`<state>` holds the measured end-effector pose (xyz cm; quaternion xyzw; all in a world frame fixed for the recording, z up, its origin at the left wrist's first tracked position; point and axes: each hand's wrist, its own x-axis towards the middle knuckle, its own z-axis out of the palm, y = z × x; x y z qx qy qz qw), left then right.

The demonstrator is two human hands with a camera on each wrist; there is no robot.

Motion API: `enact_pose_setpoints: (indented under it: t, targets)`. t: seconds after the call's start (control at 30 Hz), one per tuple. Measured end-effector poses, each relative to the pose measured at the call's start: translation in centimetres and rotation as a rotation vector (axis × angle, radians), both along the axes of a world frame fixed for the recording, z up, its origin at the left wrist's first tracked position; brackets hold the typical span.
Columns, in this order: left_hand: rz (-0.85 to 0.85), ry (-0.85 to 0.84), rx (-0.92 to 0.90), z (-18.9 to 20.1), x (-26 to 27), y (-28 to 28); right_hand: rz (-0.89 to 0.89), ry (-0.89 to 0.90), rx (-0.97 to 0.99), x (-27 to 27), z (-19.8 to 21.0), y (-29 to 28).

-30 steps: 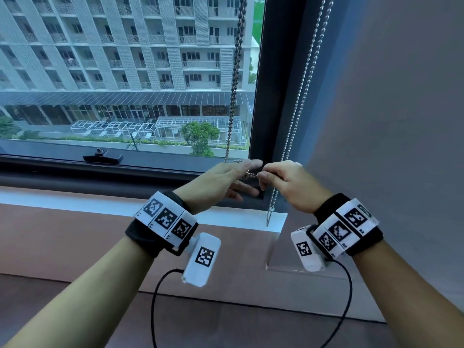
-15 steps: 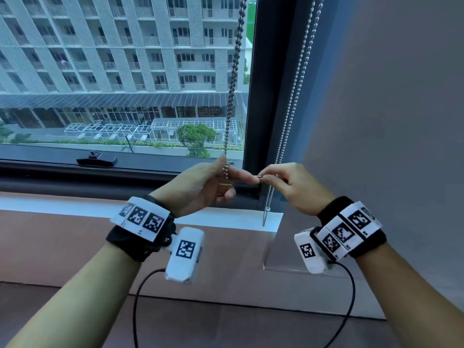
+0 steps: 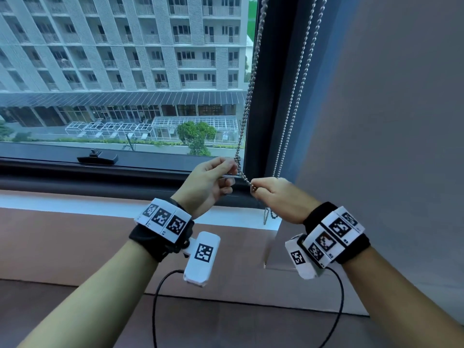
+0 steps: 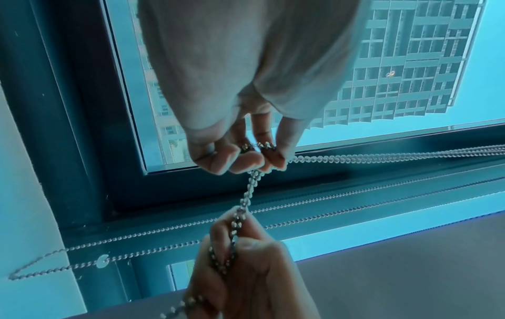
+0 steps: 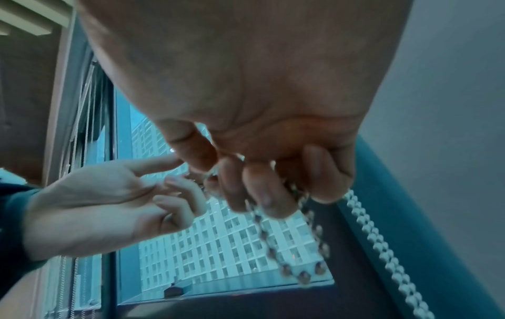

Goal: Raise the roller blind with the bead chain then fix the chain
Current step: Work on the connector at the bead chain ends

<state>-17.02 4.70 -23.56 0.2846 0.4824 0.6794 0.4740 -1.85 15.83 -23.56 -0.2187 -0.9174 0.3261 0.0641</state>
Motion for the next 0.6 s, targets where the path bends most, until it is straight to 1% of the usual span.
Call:
enact_pose_setpoints:
  t: [0.07, 0.17, 0.23, 0.33, 0.4, 0.47, 0.53, 0.6]
  targets:
    - [-0.023, -0.002, -0.02, -0.1, 0.0, 0.1, -0.01, 0.02, -0.037, -0.3, -0.6, -0.4]
    - [-0.018, -0.019, -0.026, -0.3, 0.0, 0.2, -0.023, 0.067, 0.06, -0.7, -1.4, -0.6]
    - [-0.006, -0.077, -0.009, -0.4, 0.0, 0.4, -0.042, 0.111, 0.13, -1.0, -2.0, -0.4]
    - [0.01, -0.215, 0.022, -0.8, -0.1, 0.5, -0.041, 0.146, 0.181, -1.3, -2.6, -0.2]
    - [0.026, -0.29, 0.035, -1.1, -0.4, 0.5, -0.005, 0.183, 0.135, -1.4, -2.7, -0.2]
    - [0.048, -0.319, 0.031, -1.5, -0.7, 0.5, 0.021, 0.228, 0.022, -1.4, -2.6, -0.2]
    - [0.061, -0.285, 0.003, -1.9, -0.7, 0.6, 0.017, 0.237, -0.038, -1.4, -2.5, -0.3]
    - [0.063, -0.243, -0.02, -2.2, -0.7, 0.7, 0.013, 0.223, -0.056, -1.5, -2.6, -0.5]
